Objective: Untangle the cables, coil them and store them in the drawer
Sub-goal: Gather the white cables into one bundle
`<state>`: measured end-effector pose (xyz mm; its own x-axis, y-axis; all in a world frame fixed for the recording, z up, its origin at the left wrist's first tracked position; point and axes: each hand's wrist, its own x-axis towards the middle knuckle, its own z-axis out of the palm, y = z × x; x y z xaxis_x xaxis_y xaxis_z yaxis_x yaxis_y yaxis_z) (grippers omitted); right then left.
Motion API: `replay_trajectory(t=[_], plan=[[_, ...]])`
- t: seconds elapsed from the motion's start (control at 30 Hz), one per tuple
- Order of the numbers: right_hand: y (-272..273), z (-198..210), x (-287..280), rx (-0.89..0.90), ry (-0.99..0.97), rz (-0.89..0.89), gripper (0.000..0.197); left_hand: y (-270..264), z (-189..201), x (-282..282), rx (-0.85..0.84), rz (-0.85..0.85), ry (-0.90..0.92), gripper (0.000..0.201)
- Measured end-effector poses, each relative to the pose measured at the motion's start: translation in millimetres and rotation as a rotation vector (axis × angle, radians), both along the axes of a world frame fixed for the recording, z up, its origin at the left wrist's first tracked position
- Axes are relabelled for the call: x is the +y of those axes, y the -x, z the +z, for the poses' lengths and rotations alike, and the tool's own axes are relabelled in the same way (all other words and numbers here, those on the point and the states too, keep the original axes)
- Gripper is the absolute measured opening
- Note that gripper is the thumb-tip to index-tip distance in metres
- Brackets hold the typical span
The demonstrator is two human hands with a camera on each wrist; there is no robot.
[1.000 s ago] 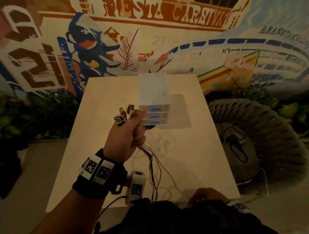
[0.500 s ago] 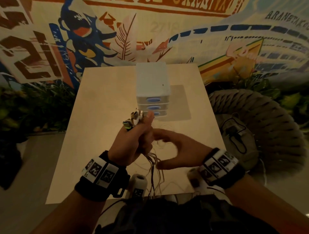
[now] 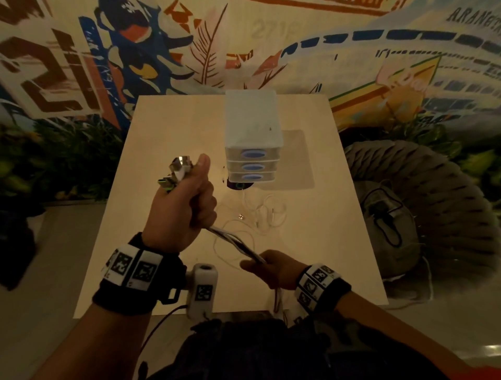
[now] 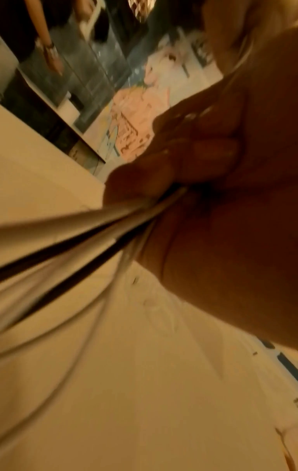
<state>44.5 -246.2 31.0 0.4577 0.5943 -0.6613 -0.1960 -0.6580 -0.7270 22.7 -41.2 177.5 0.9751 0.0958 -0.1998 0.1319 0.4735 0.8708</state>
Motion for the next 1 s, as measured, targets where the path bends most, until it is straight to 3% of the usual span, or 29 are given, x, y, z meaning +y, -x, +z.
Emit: replay_trajectory(t=[0.33, 0.5, 0.6, 0.67, 0.8, 1.0], plan=[[19.8, -43.3, -33.5, 0.025, 0.147, 0.02, 0.054, -4.2, -11.8, 2.6, 0.085, -0.003, -0.023, 0.057], [10.5, -30.9, -45.1, -0.137, 0.107, 0.268, 0.044, -5.0, -20.7, 6.3, 0.141, 0.001, -0.038, 0.055], [-15.7, -28.0, -46.9, -0.123, -0.029, 0.17, 0.048, -2.6, -26.2, 11.9, 0.174, 0.021, -0.027, 0.054], [-38.8, -27.3, -39.7, -0.19, -0.048, 0.044, 0.038, 1.2, -30.7, 13.4, 0.19, 0.038, -0.022, 0.054], [-83.3, -37.0, -5.9, -0.43, 0.051, -0.112, 0.016, 8.6, -37.1, 15.9, 0.193, 0.051, -0.023, 0.05], [-117.8, -69.0, 60.3, -0.623, 0.255, -0.088, 0.018, 14.3, -46.2, 30.1, 0.244, 0.048, -0.046, 0.053]])
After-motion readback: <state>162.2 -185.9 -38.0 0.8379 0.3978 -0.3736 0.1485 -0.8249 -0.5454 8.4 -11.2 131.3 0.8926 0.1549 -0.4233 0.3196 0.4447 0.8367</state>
